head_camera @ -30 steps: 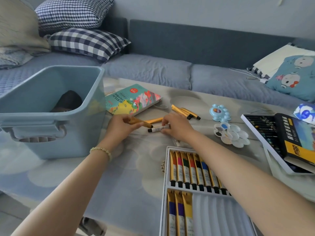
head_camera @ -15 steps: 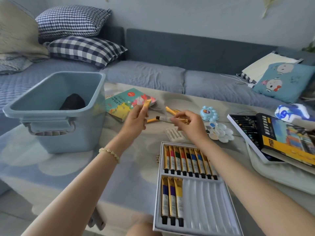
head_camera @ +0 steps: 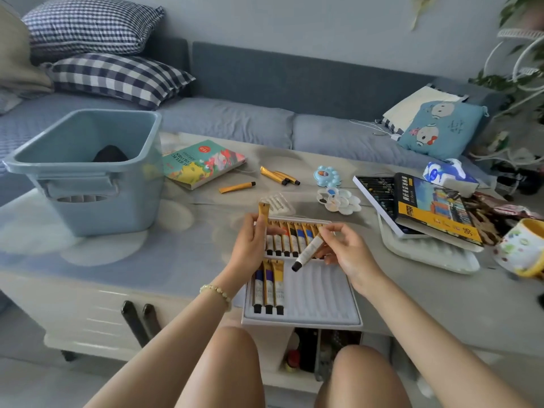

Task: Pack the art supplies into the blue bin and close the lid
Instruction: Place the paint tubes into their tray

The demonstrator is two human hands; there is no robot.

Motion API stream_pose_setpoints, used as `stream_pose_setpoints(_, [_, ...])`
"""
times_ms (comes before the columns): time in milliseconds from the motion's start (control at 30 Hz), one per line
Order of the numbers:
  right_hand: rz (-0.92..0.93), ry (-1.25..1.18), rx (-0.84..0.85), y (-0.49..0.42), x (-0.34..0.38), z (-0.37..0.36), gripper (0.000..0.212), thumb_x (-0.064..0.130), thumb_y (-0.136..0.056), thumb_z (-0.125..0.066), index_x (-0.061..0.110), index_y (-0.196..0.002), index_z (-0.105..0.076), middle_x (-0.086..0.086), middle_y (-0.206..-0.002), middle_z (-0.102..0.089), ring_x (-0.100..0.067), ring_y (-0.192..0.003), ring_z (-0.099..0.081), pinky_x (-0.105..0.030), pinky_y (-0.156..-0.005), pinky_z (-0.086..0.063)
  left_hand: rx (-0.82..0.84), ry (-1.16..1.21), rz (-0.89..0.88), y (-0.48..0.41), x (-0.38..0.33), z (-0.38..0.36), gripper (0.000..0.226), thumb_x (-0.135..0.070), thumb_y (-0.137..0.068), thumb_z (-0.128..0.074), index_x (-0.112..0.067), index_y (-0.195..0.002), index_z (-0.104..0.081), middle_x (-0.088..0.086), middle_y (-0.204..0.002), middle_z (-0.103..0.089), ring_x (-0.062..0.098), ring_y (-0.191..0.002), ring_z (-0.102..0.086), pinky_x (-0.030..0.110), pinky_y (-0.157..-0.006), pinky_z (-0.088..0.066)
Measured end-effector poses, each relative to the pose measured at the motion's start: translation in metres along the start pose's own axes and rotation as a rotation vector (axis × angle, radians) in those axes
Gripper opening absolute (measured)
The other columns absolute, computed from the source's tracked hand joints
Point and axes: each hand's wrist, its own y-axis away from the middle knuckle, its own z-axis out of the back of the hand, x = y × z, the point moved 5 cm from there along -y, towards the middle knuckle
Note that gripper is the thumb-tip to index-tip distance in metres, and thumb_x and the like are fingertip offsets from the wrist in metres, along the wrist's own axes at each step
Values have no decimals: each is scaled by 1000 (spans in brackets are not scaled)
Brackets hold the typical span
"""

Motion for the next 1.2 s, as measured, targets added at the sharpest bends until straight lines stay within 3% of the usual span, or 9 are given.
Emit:
stream_pose_setpoints(100, [66,87,49,6,-6,-5,8,14,-92,-59,8,-91,-55,-7,-69,-67,-12,-52,-62,-20,-44,-44,-20,-39,4,3,4,1,26,-37,-103,-28,-17,-99,-44,-5,-88,-73,12,-84,-64,30,-76,-47])
stream_pose_setpoints(233, [99,164,112,10,-16,-18,12,15,-90,-60,4,-94,-55,-9,-64,-66,-13,-48,-59,-23,-46,-49,-4,-64,-3,5,3,-1,23,-37,-103,-28,-20,-98,-44,-5,-87,-71,2,-70,-65,21,-64,-51])
stream_pose_setpoints(400, [127,225,137,12,-26,-26,12,16,-89,-63,5,-95,-60,-16,-74,-68,-17,-53,-61,-24,-48,-50,-20,-47,13,4,4,-1,23,-35,-104,-27,-21,-94,-42,-5,-89,-71,13,-81,-66,33,-77,-51])
stream_pose_setpoints(500, [185,349,168,11,-28,-30,10,18,-89,-63,12,-96,-67,-5,-76,-67,-13,-55,-58,-23,-48,-48,-4,-46,18,3,6,-2,24,-36,-103,-27,-19,-97,-42,-4,-92,-71,15,-88,-66,36,-83,-49])
stream_pose_setpoints(700, [288,578,177,10,-29,-36,9,16,-82,-72,16,-90,-68,-8,-77,-63,-11,-60,-52,-20,-55,-47,-8,-47,19,1,6,-2,24,-35,-104,-28,-17,-101,-44,-5,-91,-72,9,-84,-65,31,-77,-48])
stream_pose_setpoints(833, [156,332,134,6,-19,-29,23,19,-84,-69,14,-105,-62,-8,-80,-60,-13,-53,-56,-22,-45,-45,34,-13,-20,1,0,-2,24,-37,-101,-35,-17,-98,-49,-3,-90,-73,19,-81,-67,33,-73,-51])
stream_pose_setpoints(967, [106,60,-9,-4,6,-22,16,28,-89,-62,21,-103,-67,3,-71,-60,-7,-53,-49,-19,-46,-40,148,-76,-151,3,-18,-11,31,-34,-99,-42,-8,-100,-60,-8,-86,-74,-1,-63,-58,16,-65,-42])
stream_pose_setpoints(1033, [84,11,-2,-8,15,-22,18,29,-90,-61,20,-103,-69,6,-70,-61,-6,-54,-47,-17,-46,-39,228,-73,-180,4,-23,-19,30,-32,-99,-44,-7,-101,-62,-8,-83,-74,4,-52,-46,15,-56,-38])
stream_pose_setpoints(1200, [54,-88,25,-9,19,-18,10,23,-89,-63,16,-94,-69,3,-77,-69,-7,-65,-63,-16,-54,-45,264,-85,-154,3,-20,-23,34,-33,-102,-37,-14,-105,-65,-10,-93,-71,15,-86,-62,28,-80,-46])
